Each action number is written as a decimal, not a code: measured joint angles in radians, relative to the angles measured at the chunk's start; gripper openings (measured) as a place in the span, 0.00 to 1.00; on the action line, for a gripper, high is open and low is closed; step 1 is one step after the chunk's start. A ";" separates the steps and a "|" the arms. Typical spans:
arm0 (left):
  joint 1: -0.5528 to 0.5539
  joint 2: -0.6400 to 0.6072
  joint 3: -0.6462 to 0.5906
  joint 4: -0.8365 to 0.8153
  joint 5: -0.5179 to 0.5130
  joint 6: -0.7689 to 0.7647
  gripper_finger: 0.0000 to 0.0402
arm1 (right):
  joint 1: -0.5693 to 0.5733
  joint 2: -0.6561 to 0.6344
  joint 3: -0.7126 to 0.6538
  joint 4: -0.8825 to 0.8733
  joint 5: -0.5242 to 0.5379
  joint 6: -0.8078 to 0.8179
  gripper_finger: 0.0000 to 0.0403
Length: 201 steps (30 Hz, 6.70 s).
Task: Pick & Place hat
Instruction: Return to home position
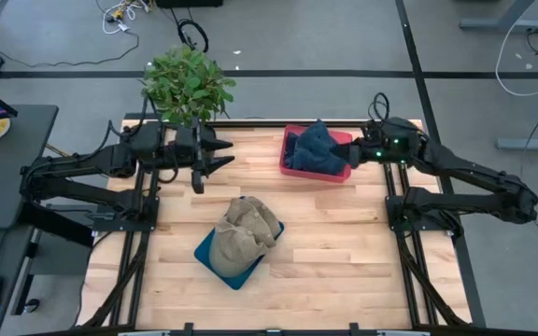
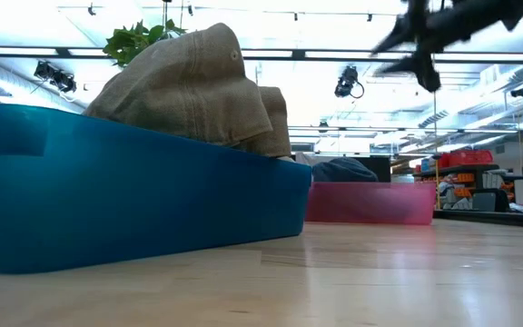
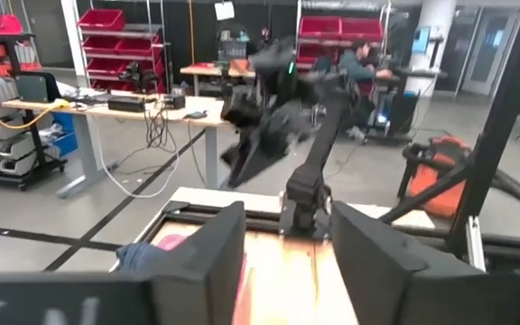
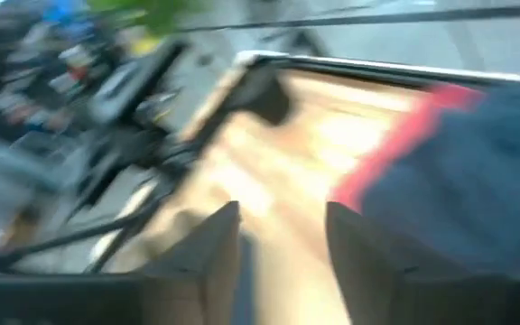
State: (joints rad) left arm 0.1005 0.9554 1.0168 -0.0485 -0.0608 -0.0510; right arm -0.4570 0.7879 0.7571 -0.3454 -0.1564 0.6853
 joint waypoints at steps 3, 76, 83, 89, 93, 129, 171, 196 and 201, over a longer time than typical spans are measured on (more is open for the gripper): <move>0.000 0.000 0.000 -0.026 0.000 0.011 0.31 | 0.067 0.000 0.059 -0.017 -0.043 -0.023 0.23; 0.002 -0.942 -1.007 0.576 0.035 -0.259 0.01 | 0.390 0.043 0.117 -0.007 -0.050 0.084 0.03; -0.035 -0.951 -1.008 0.500 -0.101 -0.243 0.00 | 0.390 0.043 0.116 -0.008 -0.050 0.088 0.03; -0.108 -0.951 -1.008 0.425 -0.120 -0.214 0.00 | 0.390 0.043 0.116 -0.014 -0.051 0.070 0.03; -0.127 -0.951 -1.008 0.351 -0.175 -0.169 0.00 | 0.390 0.043 0.116 -0.017 -0.051 0.010 0.03; -0.124 -0.949 -1.009 0.129 -0.182 -0.199 0.01 | 0.501 -0.389 -0.189 0.145 0.114 -0.160 0.00; -0.124 -0.949 -1.009 0.142 -0.179 -0.198 0.01 | 0.501 -0.788 -0.727 0.788 0.007 -0.428 0.00; -0.124 -0.949 -1.009 0.141 -0.179 -0.198 0.01 | 0.501 -0.778 -0.740 0.357 0.149 -0.709 0.00; -0.124 -0.949 -1.009 0.141 -0.179 -0.198 0.01 | 0.501 -0.766 -0.740 0.356 0.149 -0.684 0.00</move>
State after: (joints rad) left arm -0.0237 0.0062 0.0078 0.0925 -0.2401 -0.2493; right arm 0.0437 0.0218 0.0170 0.0109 -0.0078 0.0017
